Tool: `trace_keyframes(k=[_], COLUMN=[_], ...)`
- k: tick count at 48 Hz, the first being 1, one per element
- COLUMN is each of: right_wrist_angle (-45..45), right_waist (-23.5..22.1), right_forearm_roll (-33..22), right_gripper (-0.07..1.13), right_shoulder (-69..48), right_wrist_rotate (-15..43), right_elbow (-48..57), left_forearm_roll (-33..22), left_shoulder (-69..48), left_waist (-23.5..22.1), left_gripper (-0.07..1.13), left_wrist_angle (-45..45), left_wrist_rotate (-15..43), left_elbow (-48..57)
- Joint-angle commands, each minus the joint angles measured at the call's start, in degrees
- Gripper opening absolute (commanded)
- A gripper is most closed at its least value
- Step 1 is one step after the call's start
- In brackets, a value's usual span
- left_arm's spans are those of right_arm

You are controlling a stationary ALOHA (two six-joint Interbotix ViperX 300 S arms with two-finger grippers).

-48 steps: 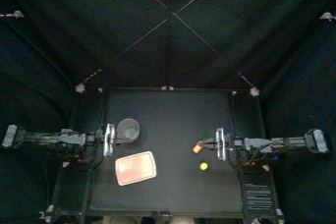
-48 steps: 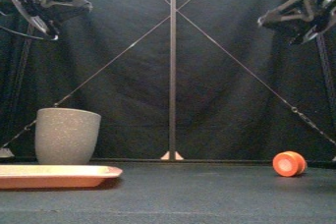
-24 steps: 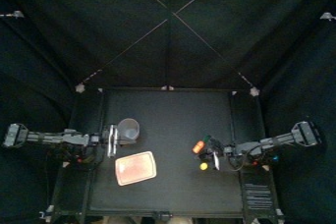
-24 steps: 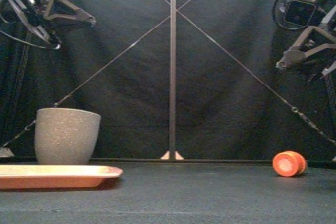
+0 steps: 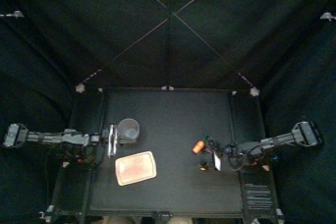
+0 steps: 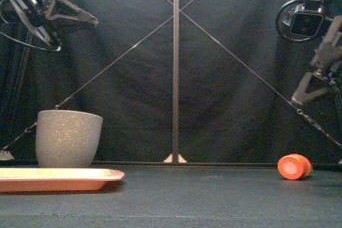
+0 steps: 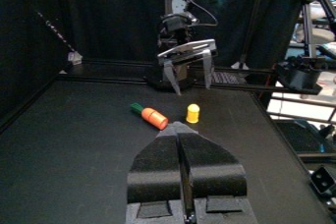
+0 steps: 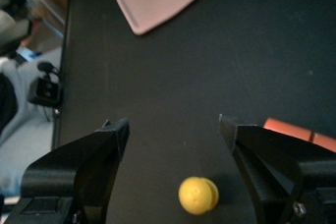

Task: Pick the yellow can then place it in the grey bowl
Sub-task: Pick the yellow can

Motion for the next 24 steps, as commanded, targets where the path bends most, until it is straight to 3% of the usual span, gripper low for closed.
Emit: trace_keyframes(k=[1,24], right_wrist_angle=[2.5,5.0], right_waist=[0.4,2.5], right_forearm_roll=[-1.2,-1.3], right_gripper=[1.05,1.05], right_shoulder=[0.8,6.7], right_wrist_rotate=[0.0,1.9], right_elbow=[0.2,1.4], left_forearm_roll=[-0.2,-1.5], left_shoulder=[0.2,0.2], left_waist=[0.4,2.2], left_gripper=[0.05,0.05], left_wrist_angle=[-0.6,-0.9], left_wrist_rotate=[0.0,0.0], left_elbow=[-1.6,-0.9])
